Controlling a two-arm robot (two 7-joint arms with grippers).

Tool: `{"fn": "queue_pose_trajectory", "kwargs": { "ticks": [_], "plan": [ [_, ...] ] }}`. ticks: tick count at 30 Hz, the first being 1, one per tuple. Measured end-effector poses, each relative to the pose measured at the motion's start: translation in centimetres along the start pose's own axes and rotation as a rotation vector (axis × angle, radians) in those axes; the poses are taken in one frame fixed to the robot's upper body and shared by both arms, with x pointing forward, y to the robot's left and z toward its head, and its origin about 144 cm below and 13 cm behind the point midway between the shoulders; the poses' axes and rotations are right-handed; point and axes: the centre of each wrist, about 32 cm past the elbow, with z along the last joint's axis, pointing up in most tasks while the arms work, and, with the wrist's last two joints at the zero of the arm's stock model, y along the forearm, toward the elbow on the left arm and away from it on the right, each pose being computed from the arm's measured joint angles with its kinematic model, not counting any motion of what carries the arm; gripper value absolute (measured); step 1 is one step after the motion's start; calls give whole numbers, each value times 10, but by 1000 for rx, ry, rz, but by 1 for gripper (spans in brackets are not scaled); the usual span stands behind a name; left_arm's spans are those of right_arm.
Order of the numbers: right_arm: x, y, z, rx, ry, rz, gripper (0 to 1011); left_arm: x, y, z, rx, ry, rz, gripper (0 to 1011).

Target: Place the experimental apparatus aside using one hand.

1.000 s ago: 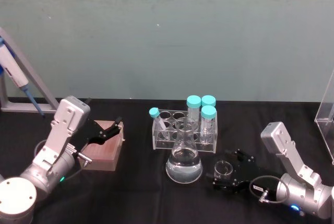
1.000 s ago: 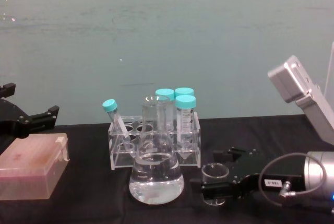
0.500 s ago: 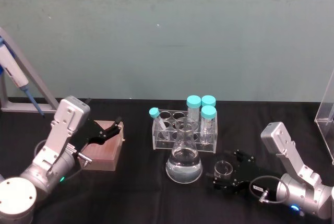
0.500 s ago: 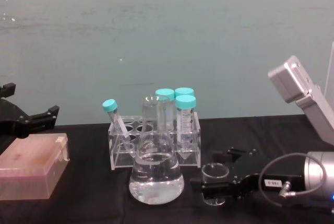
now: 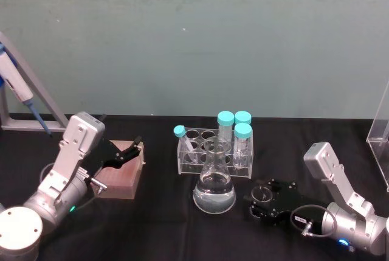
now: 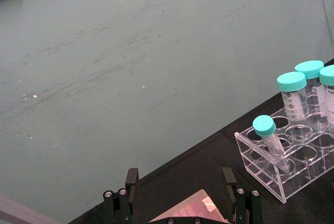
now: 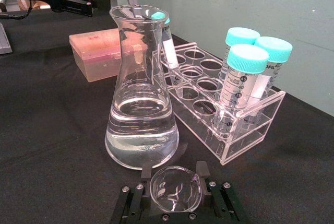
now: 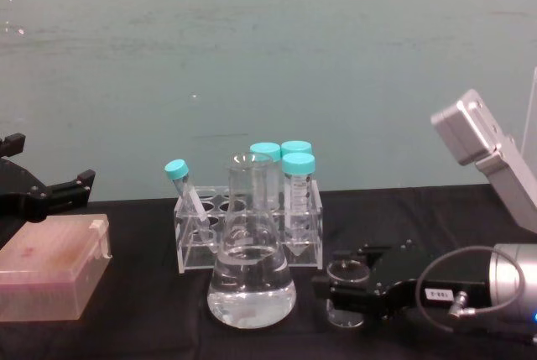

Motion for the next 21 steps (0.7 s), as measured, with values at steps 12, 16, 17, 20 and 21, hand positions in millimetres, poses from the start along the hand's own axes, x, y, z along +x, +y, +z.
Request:
{"fn": "queue_pose_trajectory", "kwargs": {
  "ticks": [12,16,17,20,21],
  "plan": [
    [0,0,0,0,0,0,497,0,0,0,0,0,0,1000],
    [0,0,0,0,0,0,497,0,0,0,0,0,0,1000],
    [0,0,0,0,-1,0,497,0,0,0,0,0,0,1000],
    [0,-1,1,3,-15,-16,497,0,0,0,0,0,0,1000],
    [0,-2,1,5,-18,-22,497,0,0,0,0,0,0,1000]
  ]
}}
